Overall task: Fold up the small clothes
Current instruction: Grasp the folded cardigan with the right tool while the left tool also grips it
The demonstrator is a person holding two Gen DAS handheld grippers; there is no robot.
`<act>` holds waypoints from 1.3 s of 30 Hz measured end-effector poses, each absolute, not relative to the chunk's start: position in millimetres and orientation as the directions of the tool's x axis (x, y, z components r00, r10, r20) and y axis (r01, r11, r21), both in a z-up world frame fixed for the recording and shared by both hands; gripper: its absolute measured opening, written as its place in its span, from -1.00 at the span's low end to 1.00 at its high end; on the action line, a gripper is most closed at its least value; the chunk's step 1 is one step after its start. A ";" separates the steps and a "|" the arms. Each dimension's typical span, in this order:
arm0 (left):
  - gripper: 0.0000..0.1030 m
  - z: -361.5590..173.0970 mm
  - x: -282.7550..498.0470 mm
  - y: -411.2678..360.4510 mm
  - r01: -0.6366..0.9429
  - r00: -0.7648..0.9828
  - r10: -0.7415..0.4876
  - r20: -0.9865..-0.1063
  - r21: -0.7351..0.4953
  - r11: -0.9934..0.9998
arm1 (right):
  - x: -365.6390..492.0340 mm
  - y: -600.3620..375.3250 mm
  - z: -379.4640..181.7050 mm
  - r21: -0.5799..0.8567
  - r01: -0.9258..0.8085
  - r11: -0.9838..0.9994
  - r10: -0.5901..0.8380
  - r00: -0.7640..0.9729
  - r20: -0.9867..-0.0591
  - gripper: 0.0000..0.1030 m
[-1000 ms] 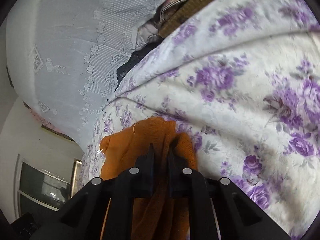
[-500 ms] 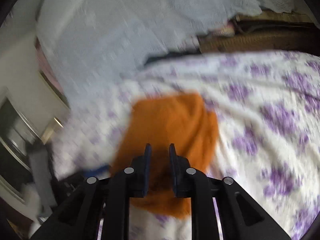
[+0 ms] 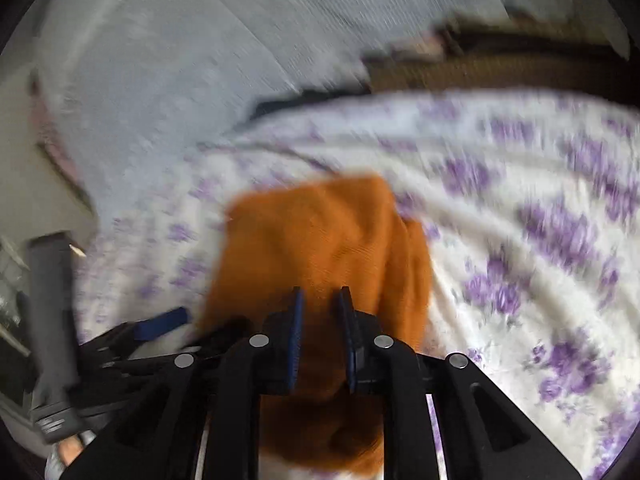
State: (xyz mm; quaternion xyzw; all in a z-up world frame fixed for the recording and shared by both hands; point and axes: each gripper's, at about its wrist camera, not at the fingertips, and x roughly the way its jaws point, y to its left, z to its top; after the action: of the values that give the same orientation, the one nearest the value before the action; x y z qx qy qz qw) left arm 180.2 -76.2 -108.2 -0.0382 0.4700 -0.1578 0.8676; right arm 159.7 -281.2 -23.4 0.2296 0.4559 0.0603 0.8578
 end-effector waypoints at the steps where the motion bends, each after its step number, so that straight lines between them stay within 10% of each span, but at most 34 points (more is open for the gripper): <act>1: 0.92 -111.5 180.1 -72.0 0.240 0.511 -0.337 -0.791 -0.245 0.939 | 155.4 -286.0 -25.5 0.473 0.078 0.878 0.335 0.607 -0.721 -0.71; 5: 0.84 -97.2 174.2 -42.6 0.256 0.474 -0.523 -0.708 -0.458 0.851 | 136.3 -301.5 7.2 0.530 0.060 0.846 0.364 0.661 -0.656 -0.40; 7: 0.85 -88.2 173.1 -33.8 0.264 0.471 -0.569 -0.674 -0.508 0.820 | 128.9 -313.0 24.9 0.544 0.053 0.837 0.359 0.697 -0.620 0.28; 12: 0.85 -111.4 186.3 -43.3 0.275 0.333 -0.628 -0.703 -0.565 0.778 | 129.6 -331.9 12.0 0.609 0.070 0.790 0.426 0.652 -0.628 0.49; 21: 0.81 -112.6 185.2 -70.9 0.360 0.348 -0.620 -0.703 -0.511 0.781 | 155.5 -314.2 -51.1 0.720 0.146 0.678 0.545 0.557 -0.627 0.49; 24: 0.43 -110.7 179.6 -83.1 0.386 0.368 -0.588 -0.720 -0.457 0.801 | 152.9 -310.6 -53.8 0.703 0.164 0.692 0.508 0.581 -0.636 -0.16; 27: 0.24 -102.8 172.0 -86.1 0.394 0.416 -0.549 -0.725 -0.400 0.827 | 142.1 -311.1 -41.4 0.690 0.131 0.712 0.489 0.614 -0.620 -0.38; 39: -0.08 -66.6 127.8 -115.8 0.482 0.450 -0.547 -0.705 -0.324 0.814 | 93.6 -333.9 -1.6 0.651 0.103 0.752 0.439 0.659 -0.611 -0.41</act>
State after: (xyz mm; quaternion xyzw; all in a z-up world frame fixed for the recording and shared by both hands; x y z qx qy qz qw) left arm 127.8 -115.8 -66.6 -0.0383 0.4282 -0.3025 0.8507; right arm 93.6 -333.9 -1.6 0.3380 0.4008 0.0994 0.8457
